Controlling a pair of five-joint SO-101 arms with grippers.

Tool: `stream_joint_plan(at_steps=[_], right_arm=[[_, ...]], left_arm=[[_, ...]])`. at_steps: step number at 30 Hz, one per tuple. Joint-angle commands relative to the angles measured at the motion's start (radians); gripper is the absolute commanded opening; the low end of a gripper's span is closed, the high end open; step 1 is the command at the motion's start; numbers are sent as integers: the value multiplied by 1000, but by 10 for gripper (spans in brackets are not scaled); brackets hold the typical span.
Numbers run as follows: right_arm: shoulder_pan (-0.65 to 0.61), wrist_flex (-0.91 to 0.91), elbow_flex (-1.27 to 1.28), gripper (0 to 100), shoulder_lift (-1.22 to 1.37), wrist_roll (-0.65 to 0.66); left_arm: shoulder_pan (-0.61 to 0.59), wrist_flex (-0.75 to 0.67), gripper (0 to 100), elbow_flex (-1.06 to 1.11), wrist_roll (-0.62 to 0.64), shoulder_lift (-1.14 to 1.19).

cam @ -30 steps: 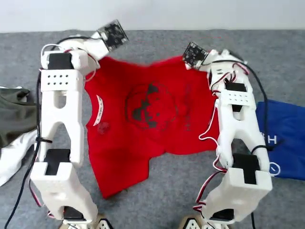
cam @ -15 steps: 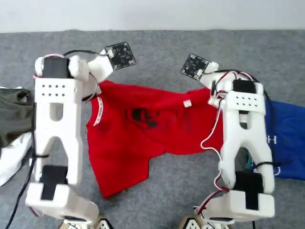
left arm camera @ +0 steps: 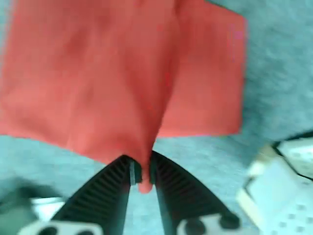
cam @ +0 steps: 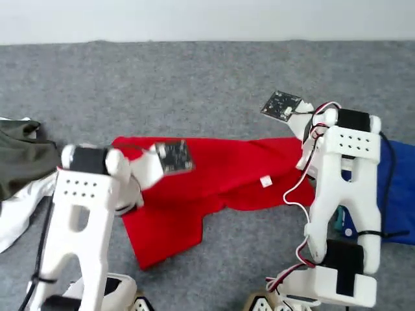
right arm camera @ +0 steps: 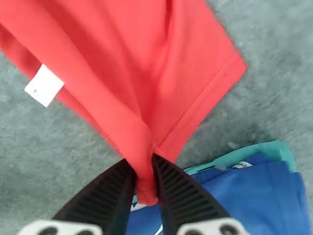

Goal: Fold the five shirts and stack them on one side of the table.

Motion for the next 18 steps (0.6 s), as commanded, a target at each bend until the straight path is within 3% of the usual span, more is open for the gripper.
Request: stream_joint_plan(at_steps=[1, 4, 18], right_arm=[[15, 8, -58, 10, -50, 9], [15, -13, -57, 10, -48, 11], [15, -59, 18, 10, -50, 11]], left_arm=[[15, 25, 14, 147, 9, -87], [48, 25, 14, 243, 8, -135], [235, 23, 26, 257, 2, -190]])
